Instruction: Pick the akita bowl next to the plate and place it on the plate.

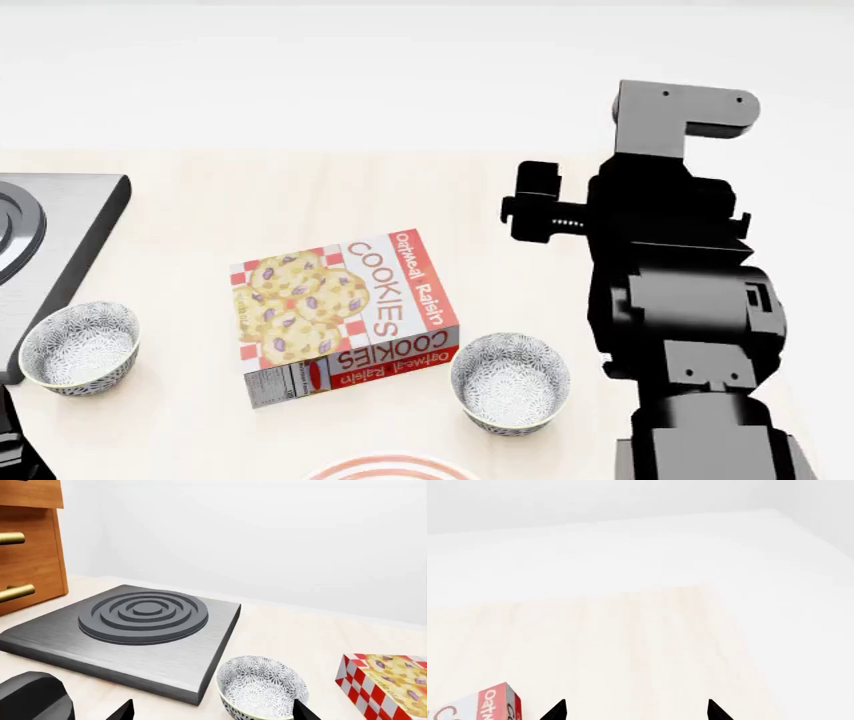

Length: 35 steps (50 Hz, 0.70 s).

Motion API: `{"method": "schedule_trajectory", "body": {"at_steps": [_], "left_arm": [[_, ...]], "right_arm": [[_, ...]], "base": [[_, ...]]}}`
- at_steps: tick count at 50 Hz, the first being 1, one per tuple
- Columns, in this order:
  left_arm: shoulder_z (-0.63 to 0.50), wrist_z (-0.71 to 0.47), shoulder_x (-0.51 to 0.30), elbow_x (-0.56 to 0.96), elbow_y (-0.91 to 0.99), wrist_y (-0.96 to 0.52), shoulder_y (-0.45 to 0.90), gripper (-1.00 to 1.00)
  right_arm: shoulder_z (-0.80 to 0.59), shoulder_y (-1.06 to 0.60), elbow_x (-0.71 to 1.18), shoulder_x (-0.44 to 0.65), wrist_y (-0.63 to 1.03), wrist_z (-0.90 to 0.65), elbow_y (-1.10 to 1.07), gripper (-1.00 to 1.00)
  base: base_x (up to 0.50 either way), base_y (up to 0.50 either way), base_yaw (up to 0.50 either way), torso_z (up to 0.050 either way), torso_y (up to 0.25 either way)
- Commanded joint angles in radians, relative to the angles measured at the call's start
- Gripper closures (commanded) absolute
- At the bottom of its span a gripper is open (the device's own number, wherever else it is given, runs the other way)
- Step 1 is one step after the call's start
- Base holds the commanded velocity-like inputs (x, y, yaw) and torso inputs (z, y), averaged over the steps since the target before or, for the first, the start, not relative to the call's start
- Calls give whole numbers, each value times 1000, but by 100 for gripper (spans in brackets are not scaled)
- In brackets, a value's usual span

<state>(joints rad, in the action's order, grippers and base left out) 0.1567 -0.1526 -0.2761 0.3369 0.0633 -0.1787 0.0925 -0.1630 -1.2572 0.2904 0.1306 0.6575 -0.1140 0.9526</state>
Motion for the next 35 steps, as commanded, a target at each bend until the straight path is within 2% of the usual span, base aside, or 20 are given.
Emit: {"method": "schedule_trajectory", "body": {"at_steps": [1, 10, 26, 35], "left_arm": [[-2, -4, -3, 5, 5, -3, -2, -100], [-5, -5, -5, 6, -1, 2, -1, -100], [-9, -8, -8, 9, -5, 5, 1, -100], [-10, -12, -10, 12, -1, 4, -2, -100]], "right_arm": [[7, -142, -9, -28, -84, 82, 352, -100], [81, -143, -10, -27, 7, 119, 355, -100], [211, -124, -124, -35, 130, 118, 355, -100], [286, -108, -178, -40, 138, 120, 356, -100]], "base": [[0, 0, 0, 0, 0], [0, 0, 0, 0, 0], [0, 0, 0, 0, 0], [0, 0, 0, 0, 0]]}}
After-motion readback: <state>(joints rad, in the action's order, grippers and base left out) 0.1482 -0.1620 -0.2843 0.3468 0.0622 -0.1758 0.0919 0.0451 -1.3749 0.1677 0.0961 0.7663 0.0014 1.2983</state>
